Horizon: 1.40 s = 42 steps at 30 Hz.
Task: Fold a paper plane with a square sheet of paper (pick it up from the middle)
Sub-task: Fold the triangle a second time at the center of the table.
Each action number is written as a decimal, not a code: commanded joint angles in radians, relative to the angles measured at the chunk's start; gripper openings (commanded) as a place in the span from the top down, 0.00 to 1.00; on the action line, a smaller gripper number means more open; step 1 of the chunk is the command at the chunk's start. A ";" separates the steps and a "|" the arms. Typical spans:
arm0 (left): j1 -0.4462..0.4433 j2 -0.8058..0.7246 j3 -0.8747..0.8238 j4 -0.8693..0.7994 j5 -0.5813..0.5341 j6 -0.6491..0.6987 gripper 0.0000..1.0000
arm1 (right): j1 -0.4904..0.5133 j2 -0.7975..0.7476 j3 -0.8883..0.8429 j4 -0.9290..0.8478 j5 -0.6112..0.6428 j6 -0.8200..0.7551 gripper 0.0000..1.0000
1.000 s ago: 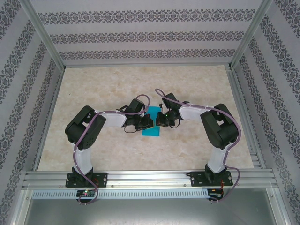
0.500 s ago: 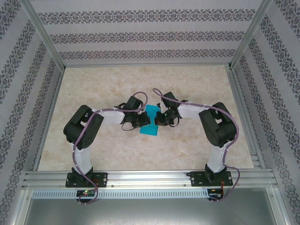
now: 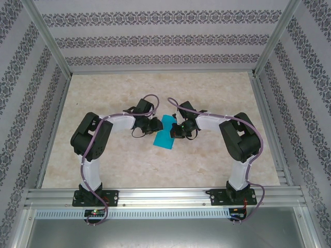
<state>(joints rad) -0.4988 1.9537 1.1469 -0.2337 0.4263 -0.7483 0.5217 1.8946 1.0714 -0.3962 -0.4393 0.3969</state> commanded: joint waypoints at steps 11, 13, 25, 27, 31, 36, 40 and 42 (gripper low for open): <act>-0.016 -0.103 -0.096 0.177 0.082 0.021 0.89 | -0.004 0.098 -0.050 -0.119 0.142 -0.016 0.96; -0.037 -0.078 -0.088 0.178 0.085 0.020 0.90 | -0.005 0.100 -0.051 -0.119 0.142 -0.017 0.96; -0.053 0.030 -0.015 0.077 -0.032 0.015 0.93 | -0.002 0.106 -0.053 -0.118 0.145 -0.020 0.96; -0.051 0.027 -0.013 0.044 -0.093 0.018 0.93 | -0.005 0.107 -0.053 -0.119 0.149 -0.024 0.96; -0.034 0.009 -0.019 0.008 -0.193 0.019 0.93 | -0.006 0.110 -0.055 -0.125 0.157 -0.031 0.96; -0.018 0.004 0.003 -0.018 -0.213 0.040 0.92 | -0.009 0.109 -0.057 -0.125 0.163 -0.033 0.97; -0.009 -0.013 0.015 -0.041 -0.234 0.066 0.91 | -0.010 0.104 -0.053 -0.123 0.160 -0.032 0.96; -0.009 -0.031 0.014 -0.035 -0.223 0.082 0.91 | -0.012 0.103 -0.050 -0.123 0.159 -0.030 0.96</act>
<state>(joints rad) -0.5468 1.9579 1.1507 -0.2073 0.3141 -0.7116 0.5209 1.8992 1.0767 -0.4011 -0.4397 0.3927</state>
